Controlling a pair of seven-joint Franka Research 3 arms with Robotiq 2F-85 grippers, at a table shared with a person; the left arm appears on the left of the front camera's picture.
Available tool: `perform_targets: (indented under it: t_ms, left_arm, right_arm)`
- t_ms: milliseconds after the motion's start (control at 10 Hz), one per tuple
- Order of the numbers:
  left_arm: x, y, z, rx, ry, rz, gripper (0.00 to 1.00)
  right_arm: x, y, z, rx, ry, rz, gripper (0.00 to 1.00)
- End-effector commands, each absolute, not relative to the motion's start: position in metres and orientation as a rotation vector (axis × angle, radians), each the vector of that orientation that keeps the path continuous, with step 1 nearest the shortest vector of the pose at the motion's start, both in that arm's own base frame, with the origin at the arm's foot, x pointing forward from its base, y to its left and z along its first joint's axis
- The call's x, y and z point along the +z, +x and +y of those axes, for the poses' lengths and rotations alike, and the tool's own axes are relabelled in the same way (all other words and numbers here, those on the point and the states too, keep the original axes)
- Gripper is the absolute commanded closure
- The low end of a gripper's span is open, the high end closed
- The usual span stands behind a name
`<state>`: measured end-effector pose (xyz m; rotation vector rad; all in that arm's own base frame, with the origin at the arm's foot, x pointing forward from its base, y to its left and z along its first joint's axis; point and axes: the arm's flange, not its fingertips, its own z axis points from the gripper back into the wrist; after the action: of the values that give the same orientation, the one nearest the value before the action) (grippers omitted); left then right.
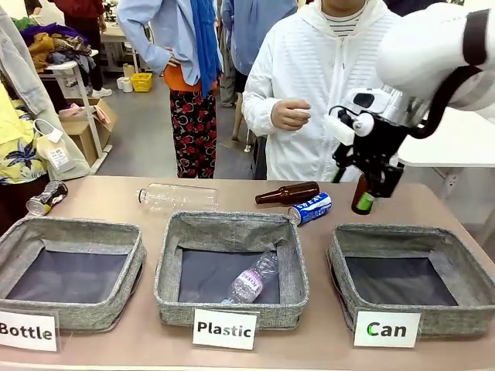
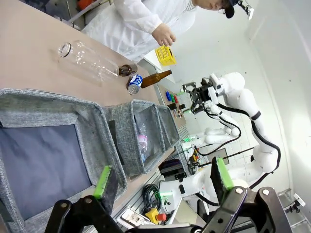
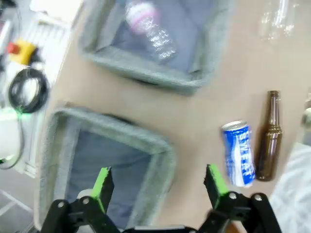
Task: Sort the can waste into the basket.
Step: Pick up the can waste from the table and place it in the right Fabric basket.
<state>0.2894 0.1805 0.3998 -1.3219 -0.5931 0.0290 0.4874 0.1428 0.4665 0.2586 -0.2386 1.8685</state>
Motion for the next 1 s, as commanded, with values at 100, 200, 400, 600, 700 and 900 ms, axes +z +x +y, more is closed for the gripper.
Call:
perform_targets:
  t_ms: [100, 200, 400, 600, 700, 900]
  left_arm:
    - [0.4, 0.289, 0.179, 0.014, -1.335, -0.62, 0.0]
    - [0.4, 0.289, 0.179, 0.014, -1.335, -0.62, 0.0]
    - [0.4, 0.289, 0.179, 0.014, -1.335, -0.62, 0.0]
    - [0.4, 0.289, 0.179, 0.014, -1.335, -0.62, 0.0]
    - [0.4, 0.289, 0.179, 0.014, -1.335, -0.62, 0.0]
    - [0.4, 0.289, 0.179, 0.014, -1.335, -0.62, 0.0]
  right_arm:
    - [0.482, 0.49, 0.113, 1.952, 0.391, -0.354, 0.0]
    - [0.516, 0.424, 0.062, 1.938, 0.42, -0.37, 0.0]
    - [0.563, 0.299, -0.05, 1.691, 0.479, -0.45, 0.0]
    - [0.573, 0.221, -0.142, 1.45, 0.573, -0.655, 0.0]
    - [0.56, 0.192, -0.199, 1.195, 0.649, -0.861, 0.0]
    - [0.51, 0.178, -0.299, 0.778, 0.942, -1.293, 0.0]
